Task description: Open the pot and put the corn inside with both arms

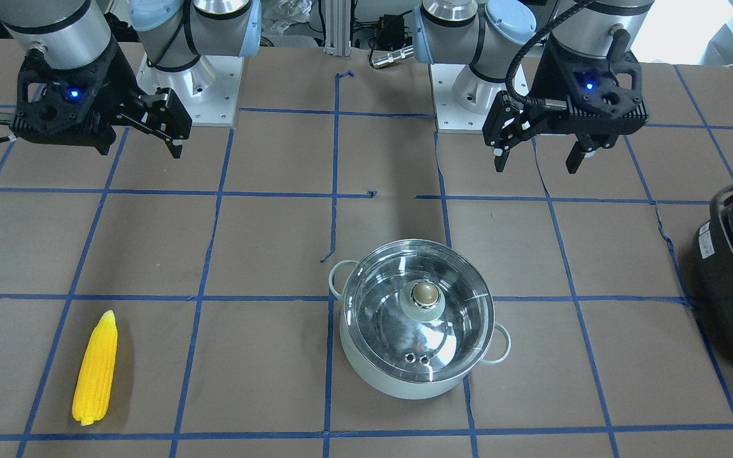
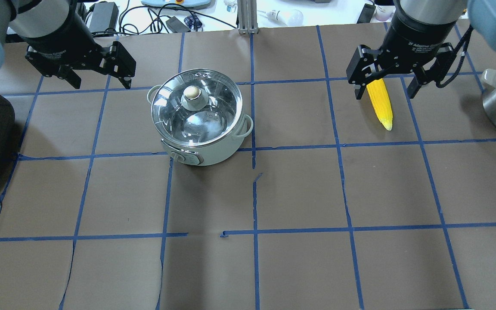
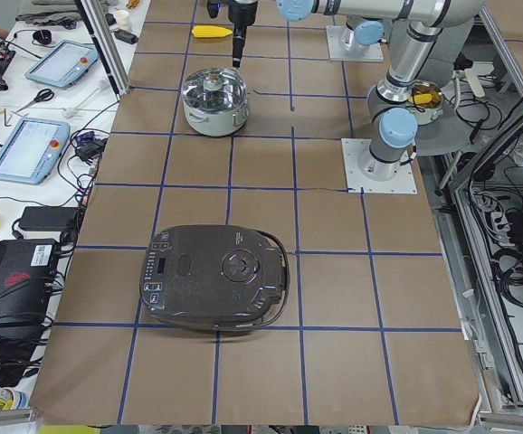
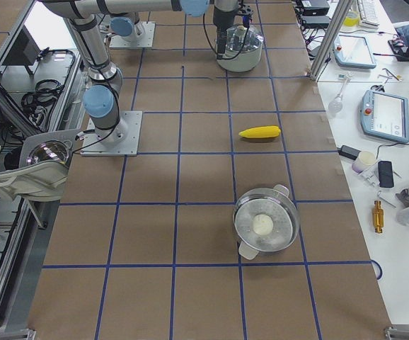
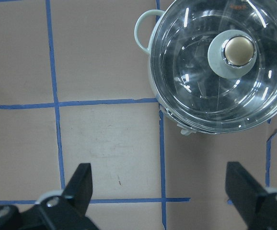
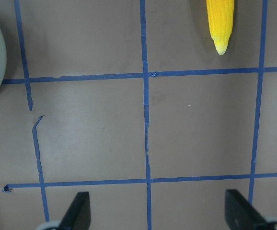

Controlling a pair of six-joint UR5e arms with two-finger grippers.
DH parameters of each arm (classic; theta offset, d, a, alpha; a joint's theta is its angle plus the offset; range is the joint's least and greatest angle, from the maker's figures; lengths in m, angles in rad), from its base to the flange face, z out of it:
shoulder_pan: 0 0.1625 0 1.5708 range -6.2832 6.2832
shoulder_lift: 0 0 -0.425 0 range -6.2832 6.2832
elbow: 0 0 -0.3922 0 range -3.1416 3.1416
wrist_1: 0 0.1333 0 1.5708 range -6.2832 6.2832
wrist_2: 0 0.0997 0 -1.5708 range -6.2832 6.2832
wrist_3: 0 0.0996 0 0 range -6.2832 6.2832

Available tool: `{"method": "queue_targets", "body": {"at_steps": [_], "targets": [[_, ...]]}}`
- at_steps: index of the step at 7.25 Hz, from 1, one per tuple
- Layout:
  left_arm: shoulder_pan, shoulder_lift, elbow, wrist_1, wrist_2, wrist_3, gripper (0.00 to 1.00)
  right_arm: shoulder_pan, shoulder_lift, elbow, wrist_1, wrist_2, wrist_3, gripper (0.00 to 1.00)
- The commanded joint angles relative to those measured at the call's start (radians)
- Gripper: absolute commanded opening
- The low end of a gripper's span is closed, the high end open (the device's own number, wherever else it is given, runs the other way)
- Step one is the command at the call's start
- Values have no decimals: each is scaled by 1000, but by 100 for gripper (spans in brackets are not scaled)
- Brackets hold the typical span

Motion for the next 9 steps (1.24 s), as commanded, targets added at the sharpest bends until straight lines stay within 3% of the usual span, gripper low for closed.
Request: {"method": "queue_targets", "body": {"at_steps": [1,9], "targets": [[0,-1,0,1,-3,0,100,-1,0,0,-1,-2,0,100],[-14,-28,45,-36,5,0,100,1,0,0,-1,-4,-2,100]]}}
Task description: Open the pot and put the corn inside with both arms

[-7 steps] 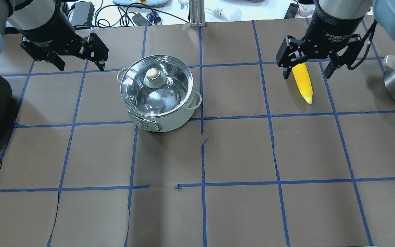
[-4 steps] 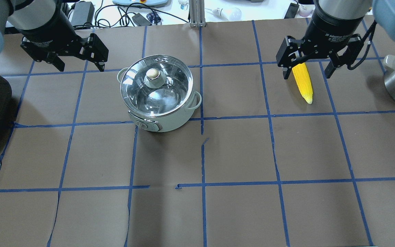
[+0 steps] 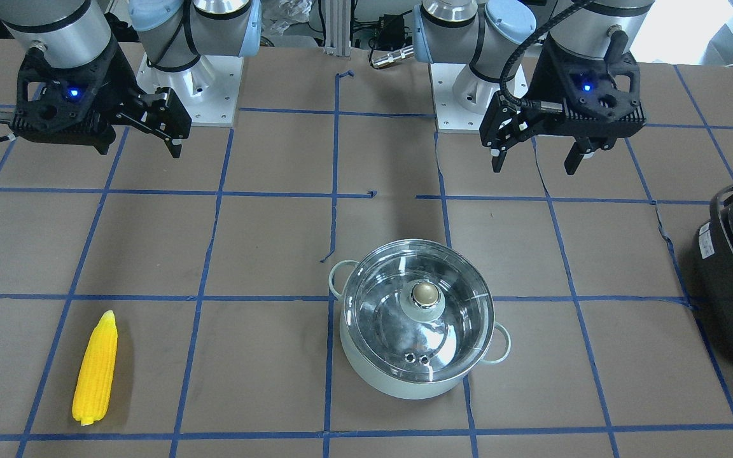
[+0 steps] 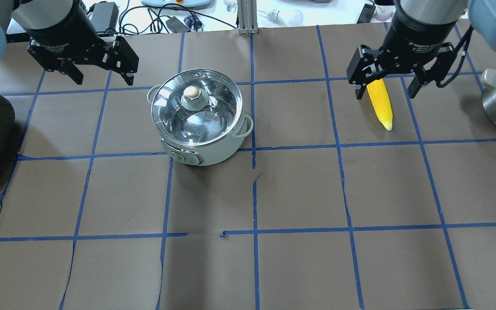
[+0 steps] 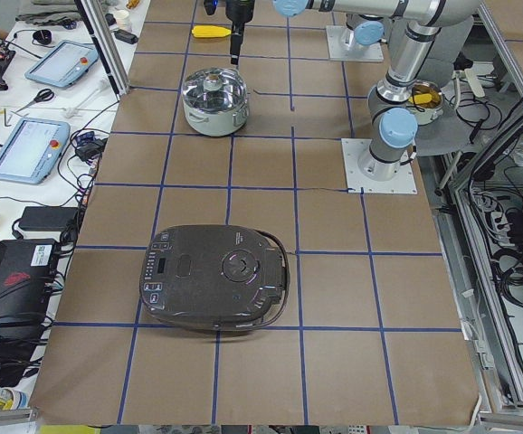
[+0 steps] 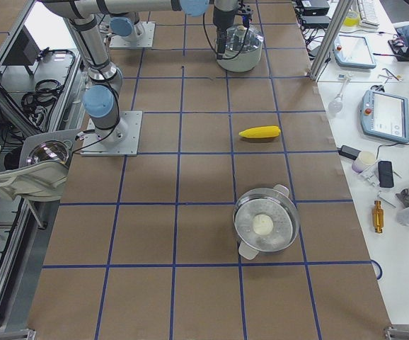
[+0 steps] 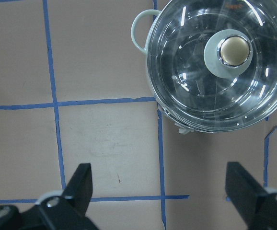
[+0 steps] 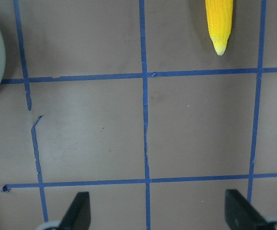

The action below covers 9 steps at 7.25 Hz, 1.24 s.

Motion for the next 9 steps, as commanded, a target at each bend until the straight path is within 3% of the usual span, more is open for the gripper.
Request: {"method": "queue_targets", "body": {"at_steps": [1,7,9], "targets": [[-1,-3,1,0,0,0,100,0,1,0,0,0,0,100],[-2,-26,4,15,-15,-26,100,0,1,0,0,-2,1,100],[-10,-58,53,15,-50,-83,100,0,1,0,-2,-2,1,100]]}}
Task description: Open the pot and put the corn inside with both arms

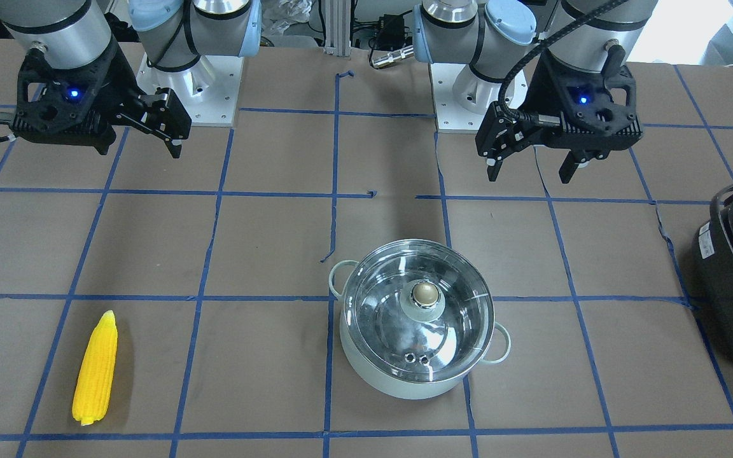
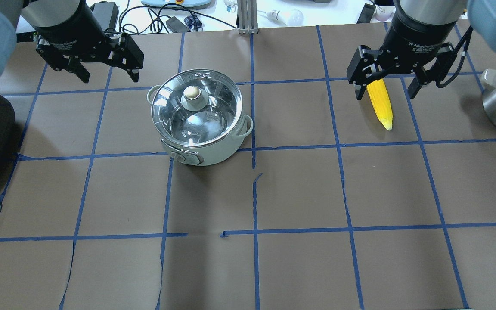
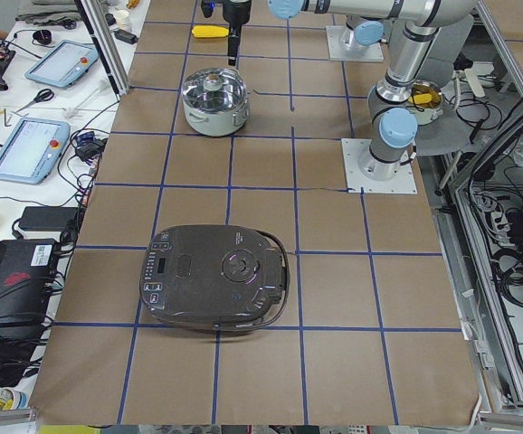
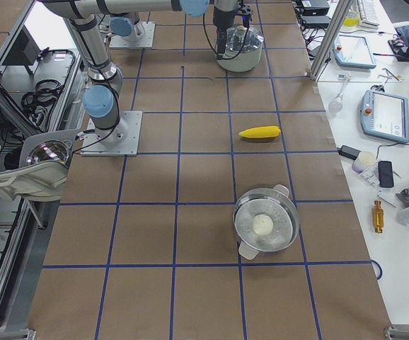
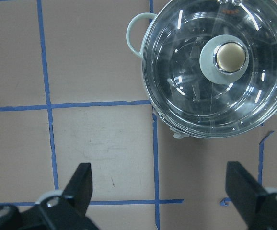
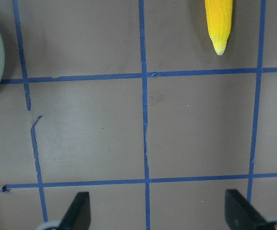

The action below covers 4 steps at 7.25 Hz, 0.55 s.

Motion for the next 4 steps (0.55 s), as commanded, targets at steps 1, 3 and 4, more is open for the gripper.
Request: {"method": "queue_targets", "body": {"at_steps": [1,3,4], "targets": [[-14,-59,62,1,-23,-51,98,0,0,-1,-1,0,0,100],[-68,-171,55,122,-26,-71,97,0,0,1,-2,-2,-2,100],[-97,-225,55,168,-26,-121,98,0,0,1,-2,0,-2,100]]}}
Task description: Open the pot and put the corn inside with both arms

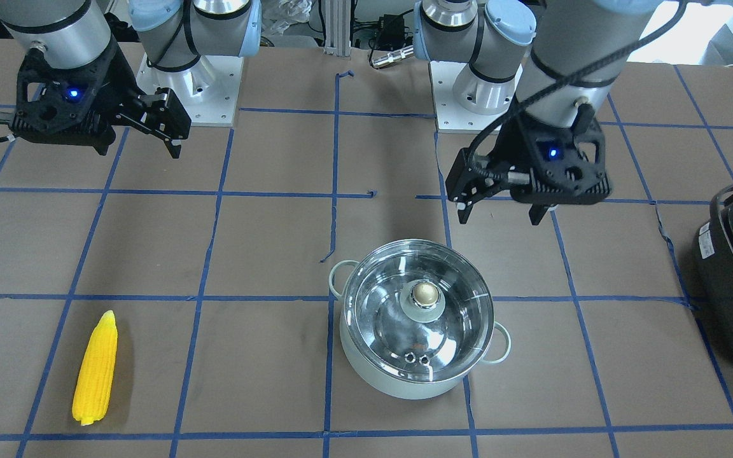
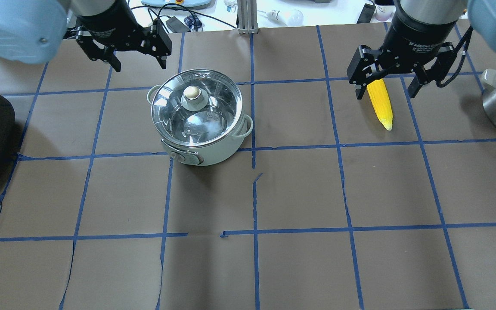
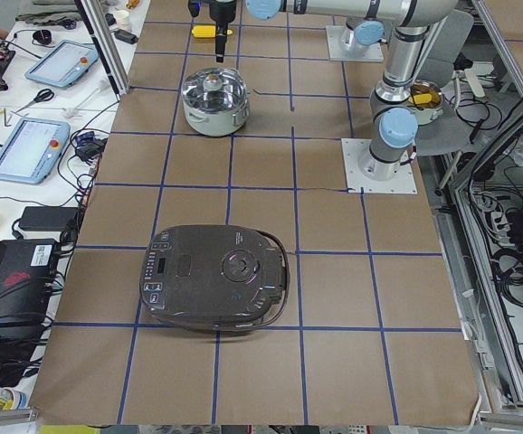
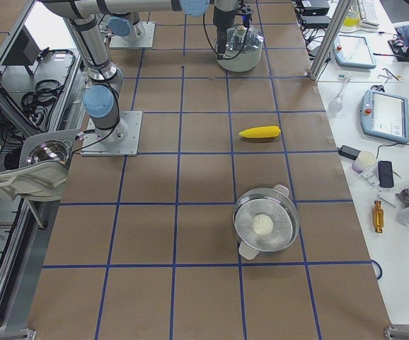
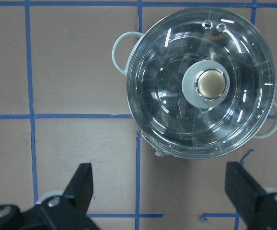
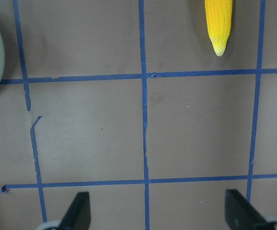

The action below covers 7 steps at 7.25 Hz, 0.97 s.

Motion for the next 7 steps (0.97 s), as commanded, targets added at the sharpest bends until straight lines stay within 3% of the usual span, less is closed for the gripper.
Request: {"method": "queue_targets", "body": {"at_steps": [1,4,7], "targets": [[-78,-107,-5,89,6,-57,97,0,0,1,0,0,1,100],[-86,-193,-17,169,13,-65,97,2,0,1,0,0,3,100],[-87,-199,-84,250,13,-65,97,-2,3,1,1,-2,-8,100]]}}
